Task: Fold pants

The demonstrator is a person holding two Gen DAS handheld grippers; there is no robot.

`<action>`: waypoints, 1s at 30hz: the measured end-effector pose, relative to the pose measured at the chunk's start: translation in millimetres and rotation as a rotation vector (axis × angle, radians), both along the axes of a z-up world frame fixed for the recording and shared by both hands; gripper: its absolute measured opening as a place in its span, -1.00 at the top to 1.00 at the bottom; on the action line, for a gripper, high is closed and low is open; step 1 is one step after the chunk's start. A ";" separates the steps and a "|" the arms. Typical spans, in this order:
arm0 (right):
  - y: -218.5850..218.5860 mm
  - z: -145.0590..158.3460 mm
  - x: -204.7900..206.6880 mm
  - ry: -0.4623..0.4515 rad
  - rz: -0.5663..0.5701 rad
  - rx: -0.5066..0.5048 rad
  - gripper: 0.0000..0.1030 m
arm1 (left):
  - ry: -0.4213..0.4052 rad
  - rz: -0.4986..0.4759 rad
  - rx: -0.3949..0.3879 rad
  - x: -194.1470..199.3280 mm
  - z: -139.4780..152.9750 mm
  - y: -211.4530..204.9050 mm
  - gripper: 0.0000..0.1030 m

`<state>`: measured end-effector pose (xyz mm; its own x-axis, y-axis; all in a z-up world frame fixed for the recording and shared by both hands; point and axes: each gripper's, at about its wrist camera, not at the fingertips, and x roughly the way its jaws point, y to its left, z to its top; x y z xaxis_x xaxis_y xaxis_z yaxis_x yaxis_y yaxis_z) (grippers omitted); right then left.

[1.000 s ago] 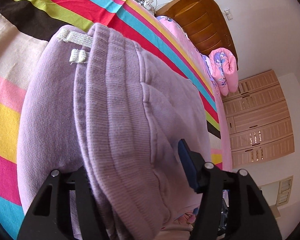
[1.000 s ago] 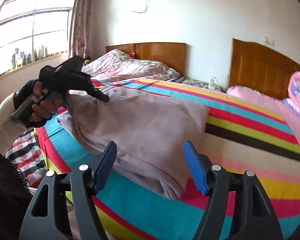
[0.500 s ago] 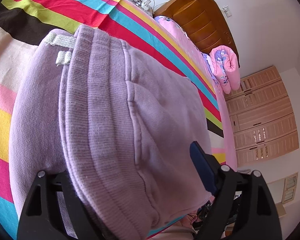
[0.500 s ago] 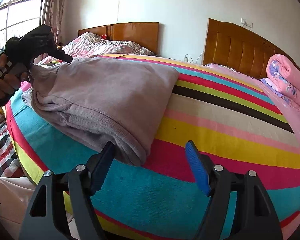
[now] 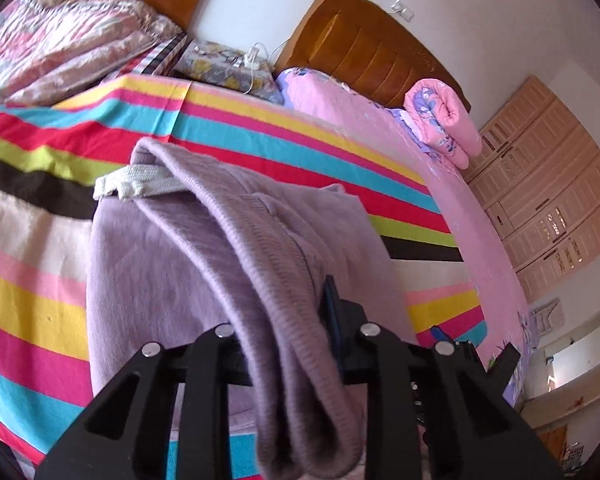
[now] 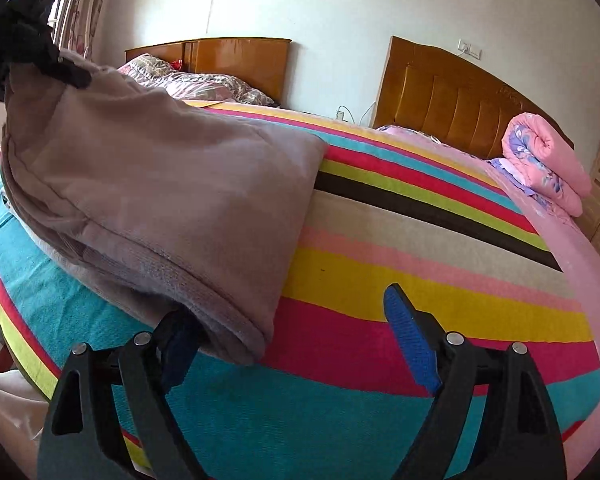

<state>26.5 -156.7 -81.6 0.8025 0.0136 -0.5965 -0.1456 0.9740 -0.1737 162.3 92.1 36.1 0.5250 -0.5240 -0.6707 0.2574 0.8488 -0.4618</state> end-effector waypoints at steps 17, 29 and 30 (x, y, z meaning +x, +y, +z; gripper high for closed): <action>-1.6 -1.3 2.2 0.032 0.018 0.030 -0.68 | 0.114 0.114 -0.140 -9.8 -99.9 101.4 0.25; -29.2 55.7 -20.8 -0.006 0.251 0.317 -0.61 | -0.374 0.320 0.475 -91.8 3.9 36.0 -0.83; -26.0 61.8 -15.5 -0.015 0.256 0.333 -0.56 | -0.395 0.269 0.513 -93.3 1.8 20.6 -0.83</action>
